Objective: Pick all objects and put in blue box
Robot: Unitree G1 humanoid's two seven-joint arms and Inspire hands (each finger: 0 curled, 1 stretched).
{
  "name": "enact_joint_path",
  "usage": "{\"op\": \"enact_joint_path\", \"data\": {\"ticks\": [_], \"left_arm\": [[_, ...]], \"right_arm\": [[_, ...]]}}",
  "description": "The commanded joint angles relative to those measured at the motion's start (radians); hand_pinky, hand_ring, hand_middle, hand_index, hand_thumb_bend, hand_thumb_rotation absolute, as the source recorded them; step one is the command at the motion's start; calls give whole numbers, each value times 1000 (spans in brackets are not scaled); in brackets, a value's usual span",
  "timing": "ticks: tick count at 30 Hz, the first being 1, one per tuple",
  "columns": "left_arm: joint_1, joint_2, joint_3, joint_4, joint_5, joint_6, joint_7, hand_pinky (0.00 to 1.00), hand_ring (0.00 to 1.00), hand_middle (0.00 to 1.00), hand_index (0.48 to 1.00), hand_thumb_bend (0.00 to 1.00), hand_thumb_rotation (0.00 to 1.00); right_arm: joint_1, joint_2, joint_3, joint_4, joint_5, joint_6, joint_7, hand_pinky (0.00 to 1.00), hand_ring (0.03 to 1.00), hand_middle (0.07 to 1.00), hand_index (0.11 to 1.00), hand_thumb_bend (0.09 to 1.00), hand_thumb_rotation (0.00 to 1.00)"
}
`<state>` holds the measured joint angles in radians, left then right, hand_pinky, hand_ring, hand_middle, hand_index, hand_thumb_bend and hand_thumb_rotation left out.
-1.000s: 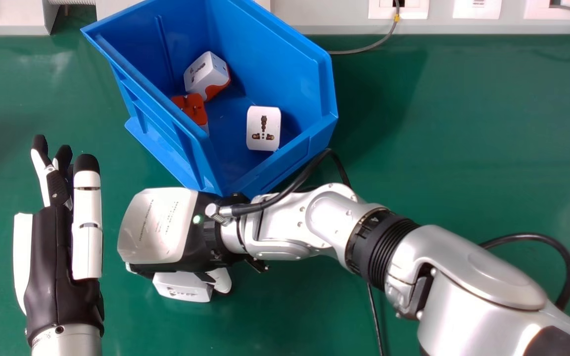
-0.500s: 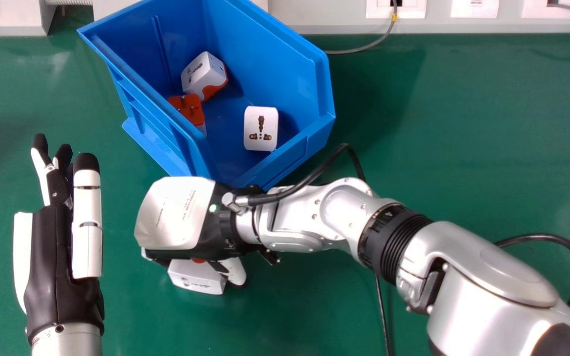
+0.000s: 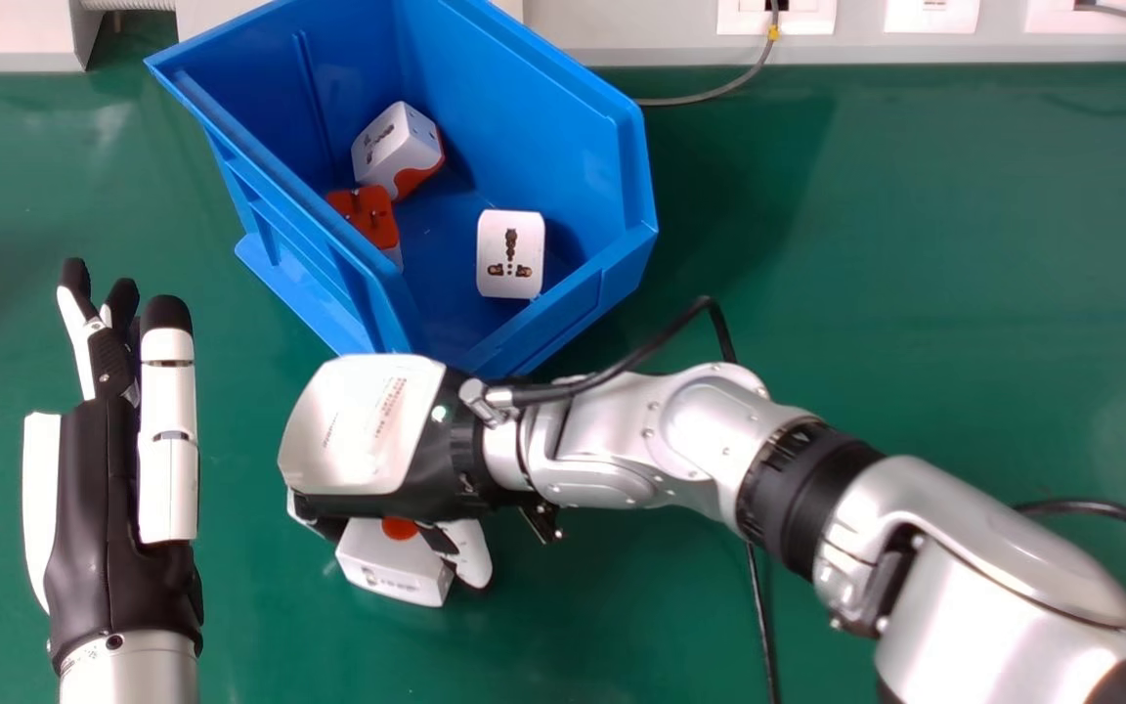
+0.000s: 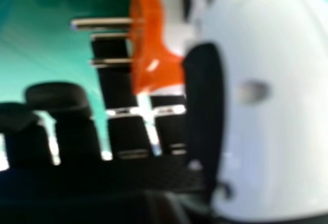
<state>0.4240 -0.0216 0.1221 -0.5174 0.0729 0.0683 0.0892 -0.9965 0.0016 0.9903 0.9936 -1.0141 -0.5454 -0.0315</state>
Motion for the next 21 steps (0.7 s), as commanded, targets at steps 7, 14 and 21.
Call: {"op": "enact_joint_path", "data": {"ticks": [7,14,21], "left_arm": [[-30,6,13,1,-5,18,1,1000,1000,1000,1000,337,1000],[-44,7,16,11,-2,24,2,1000,1000,1000,1000,333,1000],[-48,6,16,12,-1,25,3,1000,1000,1000,1000,330,1000]], "right_arm": [[92,-100,-75,-163,84,-119,41,41,81,159,478,517,119],[129,-131,-98,-237,92,-134,65,37,76,161,480,513,119],[191,-170,-135,-328,132,-171,115,30,70,153,481,510,117]]}}
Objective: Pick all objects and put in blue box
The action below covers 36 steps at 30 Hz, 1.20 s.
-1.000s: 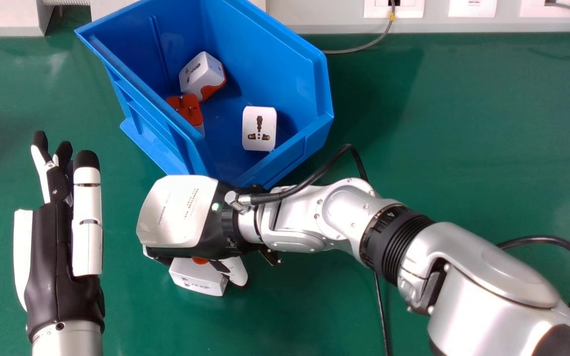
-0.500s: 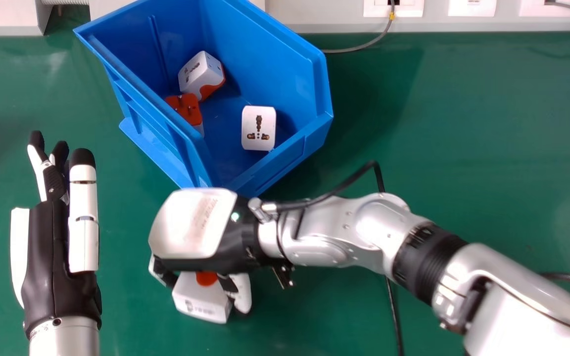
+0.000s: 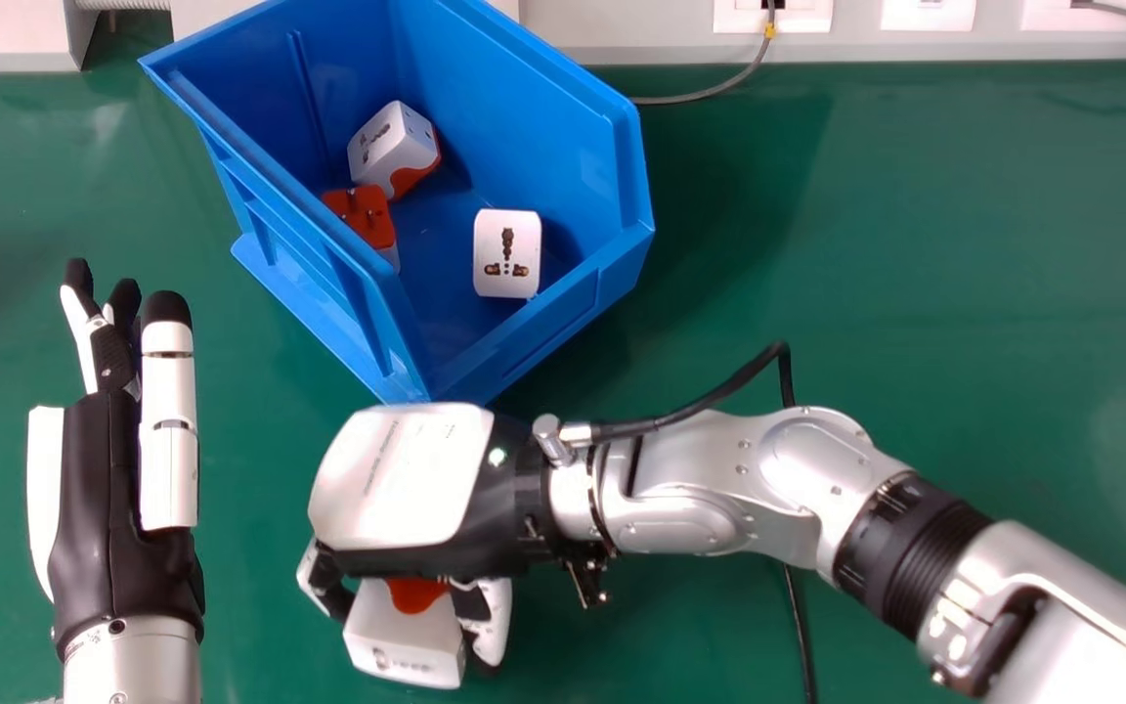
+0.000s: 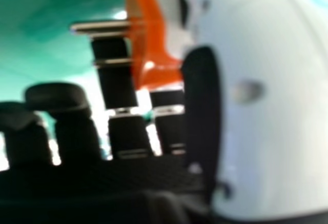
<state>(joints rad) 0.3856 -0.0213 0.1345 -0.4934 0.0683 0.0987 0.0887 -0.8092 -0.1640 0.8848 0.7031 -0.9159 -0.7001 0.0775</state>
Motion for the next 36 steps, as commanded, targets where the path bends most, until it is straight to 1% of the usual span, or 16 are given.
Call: {"op": "enact_joint_path", "data": {"ticks": [1,8,11,15,21,24,29,34,36], "left_arm": [[-10,6,3,-11,4,-6,3,1000,1000,1000,1000,329,1000],[-15,9,8,-8,1,-3,0,1000,1000,1000,1000,328,1000],[-22,11,13,-3,-3,0,-1,1000,1000,1000,1000,327,1000],[-24,13,19,2,-4,-2,-4,1000,1000,1000,1000,318,1000],[-29,16,23,7,-6,0,-7,1000,1000,1000,1000,313,1000],[-35,22,29,17,-10,-2,-10,1000,1000,1000,1000,315,1000],[-43,33,37,32,-19,-9,-16,1000,1000,1000,1000,316,1000],[-48,41,43,46,-22,-15,-19,1000,1000,1000,1000,318,1000],[-51,44,44,53,-21,-21,-21,1000,1000,1000,1000,321,1000]], "right_arm": [[13,-9,-35,-49,44,-22,15,29,69,150,482,509,116],[60,-47,-70,-114,73,-44,56,19,60,132,482,506,117],[84,-71,-90,-147,85,-43,73,15,55,123,480,507,119],[118,-94,-117,-192,106,-34,104,15,56,122,477,507,118],[170,-164,-196,-288,151,-18,147,24,67,138,478,506,121],[189,-189,-235,-317,150,-9,121,29,75,154,474,505,125],[213,-213,-287,-334,135,0,66,29,75,151,471,503,136],[232,-235,-329,-371,174,32,109,36,80,150,469,498,144],[237,-244,-345,-387,182,43,120,51,97,175,472,498,143]]}}
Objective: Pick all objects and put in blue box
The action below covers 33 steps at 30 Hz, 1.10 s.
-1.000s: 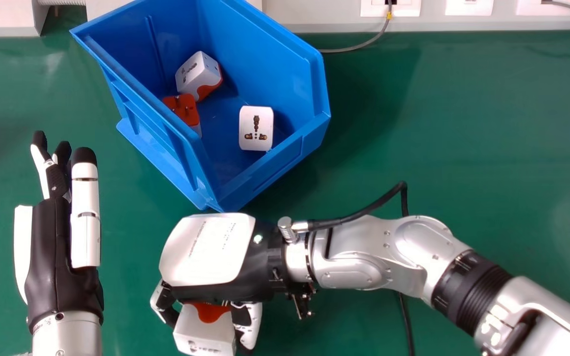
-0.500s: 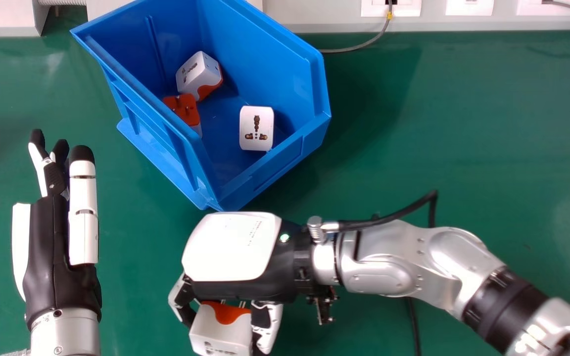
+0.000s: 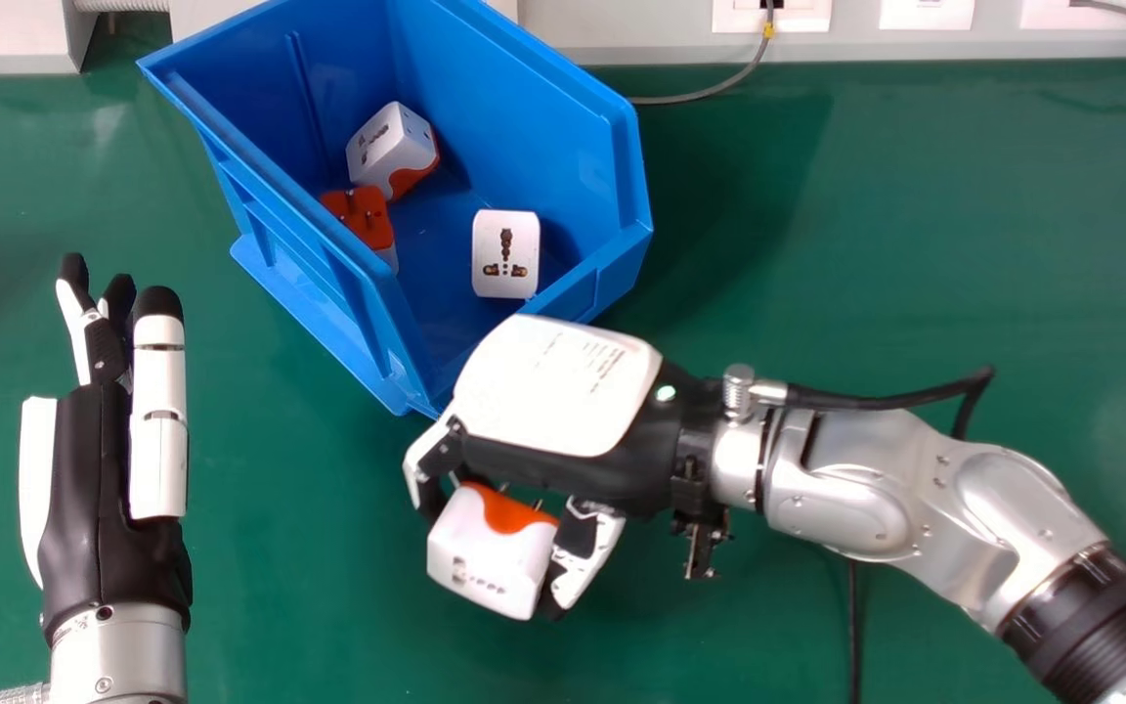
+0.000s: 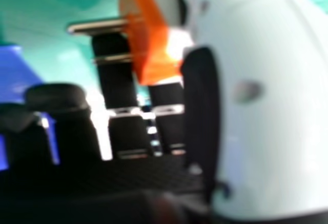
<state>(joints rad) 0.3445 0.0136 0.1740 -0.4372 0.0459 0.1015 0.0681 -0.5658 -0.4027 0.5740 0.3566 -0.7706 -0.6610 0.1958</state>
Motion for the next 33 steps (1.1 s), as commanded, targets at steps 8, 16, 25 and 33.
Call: {"op": "enact_joint_path", "data": {"ticks": [8,16,25,33], "left_arm": [[-18,16,13,17,-8,-37,-4,1000,1000,1000,1000,332,1000],[-27,17,15,28,-13,-44,-5,1000,1000,1000,1000,336,1000],[-32,17,17,32,-11,-38,-3,1000,1000,1000,1000,338,1000],[-36,19,21,33,-15,-32,-5,1000,1000,1000,1000,331,1000]], "right_arm": [[5,-48,-98,-100,59,25,15,60,107,182,470,493,148],[-6,-97,-168,-128,100,19,26,54,99,171,469,492,149],[-50,-141,-241,-173,140,23,69,55,97,165,469,492,151],[-139,-106,-248,-125,86,49,17,75,120,185,469,492,150]]}}
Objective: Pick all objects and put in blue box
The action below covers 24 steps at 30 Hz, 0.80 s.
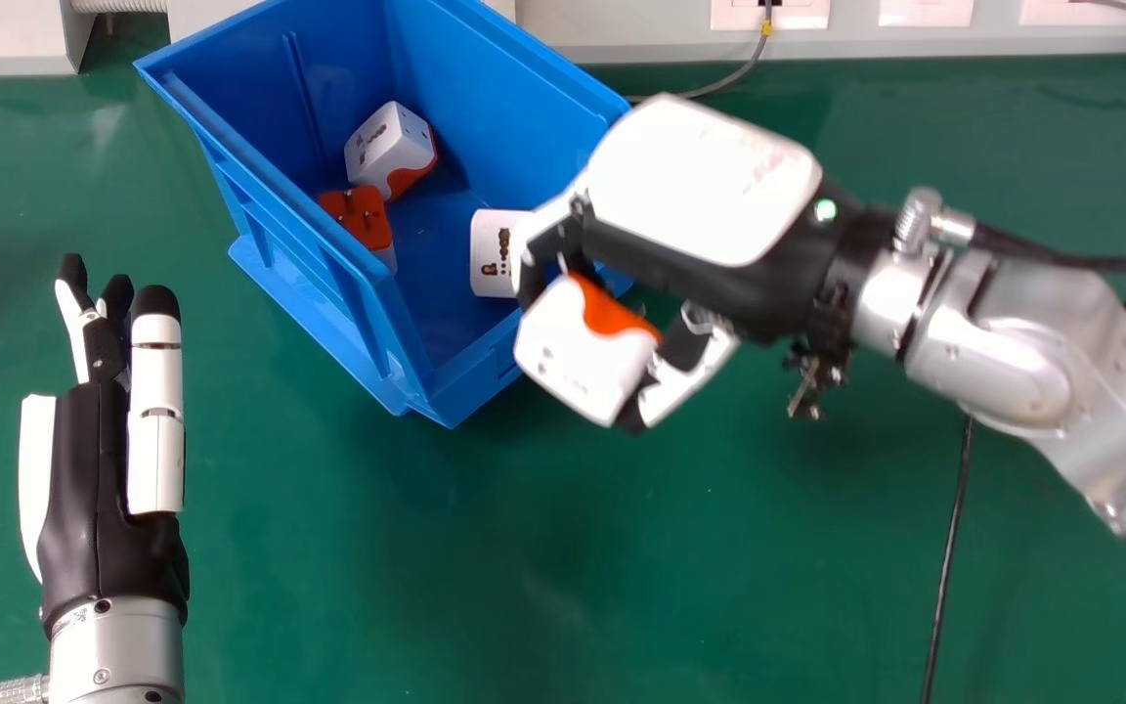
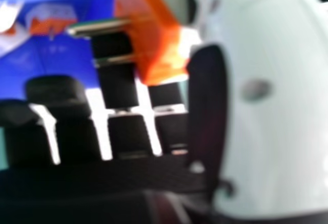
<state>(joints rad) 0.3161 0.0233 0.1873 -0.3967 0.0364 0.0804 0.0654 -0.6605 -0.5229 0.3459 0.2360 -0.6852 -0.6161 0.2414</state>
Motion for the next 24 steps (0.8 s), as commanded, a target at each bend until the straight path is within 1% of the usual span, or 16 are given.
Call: {"op": "enact_joint_path", "data": {"ticks": [1,5,7,10,13,16,20,24], "left_arm": [[-7,8,7,-9,-5,-10,-2,1000,1000,1000,1000,331,1000],[-9,10,10,-9,-7,-10,-3,1000,1000,1000,1000,333,1000],[-11,9,10,-3,-4,-11,0,1000,1000,1000,1000,334,1000],[-11,10,8,-4,0,-12,0,1000,1000,1000,1000,338,1000],[-5,10,9,-9,-2,-15,-3,1000,1000,1000,1000,341,1000],[-3,9,9,-7,-2,-18,-3,1000,1000,1000,1000,342,1000],[1,9,5,-17,5,-13,-2,1000,1000,1000,1000,345,1000],[7,12,6,-19,3,-17,-6,1000,1000,1000,1000,343,1000]], "right_arm": [[-49,25,-14,3,-6,15,-35,76,121,186,469,492,150],[-69,82,9,46,-32,63,-62,75,121,184,469,492,151],[-83,112,19,72,-45,85,-75,74,120,182,469,492,151],[-114,158,35,123,-63,120,-93,69,116,177,469,492,151],[-153,196,55,172,-87,154,-113,66,112,174,469,492,152],[-193,230,76,224,-110,179,-133,66,112,174,469,491,152],[-267,287,112,327,-133,219,-167,67,113,178,469,490,151],[-334,325,140,427,-156,244,-206,67,113,182,469,490,151]]}}
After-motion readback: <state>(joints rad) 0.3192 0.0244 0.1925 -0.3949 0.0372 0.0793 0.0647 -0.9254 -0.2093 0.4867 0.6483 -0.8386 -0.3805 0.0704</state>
